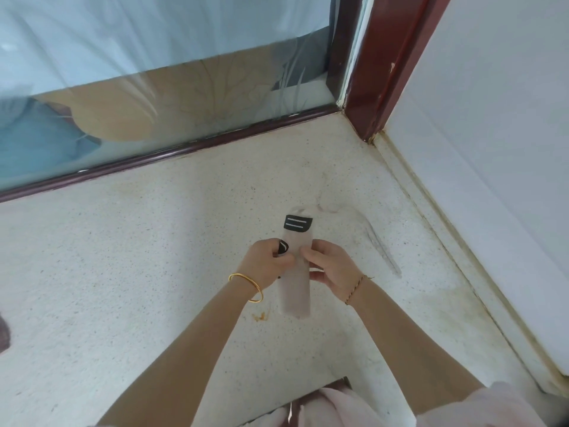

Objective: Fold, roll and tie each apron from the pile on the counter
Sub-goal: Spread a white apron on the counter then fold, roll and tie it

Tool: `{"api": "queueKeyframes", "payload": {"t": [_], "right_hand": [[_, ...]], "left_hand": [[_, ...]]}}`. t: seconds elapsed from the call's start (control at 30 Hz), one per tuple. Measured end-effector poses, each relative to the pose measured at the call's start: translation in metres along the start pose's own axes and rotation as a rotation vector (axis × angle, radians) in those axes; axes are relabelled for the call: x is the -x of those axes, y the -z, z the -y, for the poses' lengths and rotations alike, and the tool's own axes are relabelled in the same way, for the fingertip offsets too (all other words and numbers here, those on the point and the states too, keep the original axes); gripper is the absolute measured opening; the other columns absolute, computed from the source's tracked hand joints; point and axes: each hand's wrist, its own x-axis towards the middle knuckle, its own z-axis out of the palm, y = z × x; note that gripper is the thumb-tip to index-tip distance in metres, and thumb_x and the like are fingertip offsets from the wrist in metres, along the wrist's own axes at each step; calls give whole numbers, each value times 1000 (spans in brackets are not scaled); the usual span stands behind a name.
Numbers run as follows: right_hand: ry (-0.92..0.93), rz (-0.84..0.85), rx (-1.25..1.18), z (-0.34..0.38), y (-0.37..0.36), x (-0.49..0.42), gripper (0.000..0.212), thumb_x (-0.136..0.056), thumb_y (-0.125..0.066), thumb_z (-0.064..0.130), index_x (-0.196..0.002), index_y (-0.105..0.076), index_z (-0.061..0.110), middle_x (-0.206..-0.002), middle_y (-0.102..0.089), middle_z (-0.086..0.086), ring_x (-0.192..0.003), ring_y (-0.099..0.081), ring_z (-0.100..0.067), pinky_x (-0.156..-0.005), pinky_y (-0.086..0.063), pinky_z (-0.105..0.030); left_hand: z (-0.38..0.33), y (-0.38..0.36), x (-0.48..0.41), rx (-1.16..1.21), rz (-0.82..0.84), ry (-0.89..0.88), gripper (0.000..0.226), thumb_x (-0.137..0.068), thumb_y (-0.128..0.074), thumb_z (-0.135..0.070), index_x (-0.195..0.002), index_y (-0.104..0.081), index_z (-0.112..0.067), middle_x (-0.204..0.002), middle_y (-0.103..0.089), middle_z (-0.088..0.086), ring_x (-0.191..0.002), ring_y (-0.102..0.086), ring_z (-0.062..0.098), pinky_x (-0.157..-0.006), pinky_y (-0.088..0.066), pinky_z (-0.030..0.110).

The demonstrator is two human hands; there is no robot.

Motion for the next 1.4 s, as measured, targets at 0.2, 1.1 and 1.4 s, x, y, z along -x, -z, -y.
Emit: {"api": "queueKeyframes", "payload": {"t": [0.2, 1.1, 1.4], "right_hand": [[98, -97, 56, 7, -1, 8, 12, -87, -63, 8, -98, -68, 7, -96, -69, -10, -87, -67, -23, -74, -58, -37], [607, -321, 751, 47, -13, -4, 8, -86, -65, 15, -83, -61, 23, -91, -54, 8, -81, -54, -7, -70, -46, -18], [455, -298, 1027, 42, -1, 9, 17, -95, -50, 33, -84, -53, 20, -60, -52, 6, -52, -45, -11, -54, -36, -21]], "left_hand": [[-6, 1, 7, 107, 78, 15, 14, -84, -60, -19, -84, -56, -5, -80, -58, 8, -70, -54, 18, -59, -46, 25], [5, 26, 22, 574, 240, 45, 26, -84, -61, 3, -109, -60, 1, -95, -65, 8, -89, -63, 19, -82, -52, 31], [0, 18, 21, 803, 86, 289, 12, -86, -60, 1, -84, -61, -10, -79, -64, 4, -66, -59, 13, -48, -47, 19]]}}
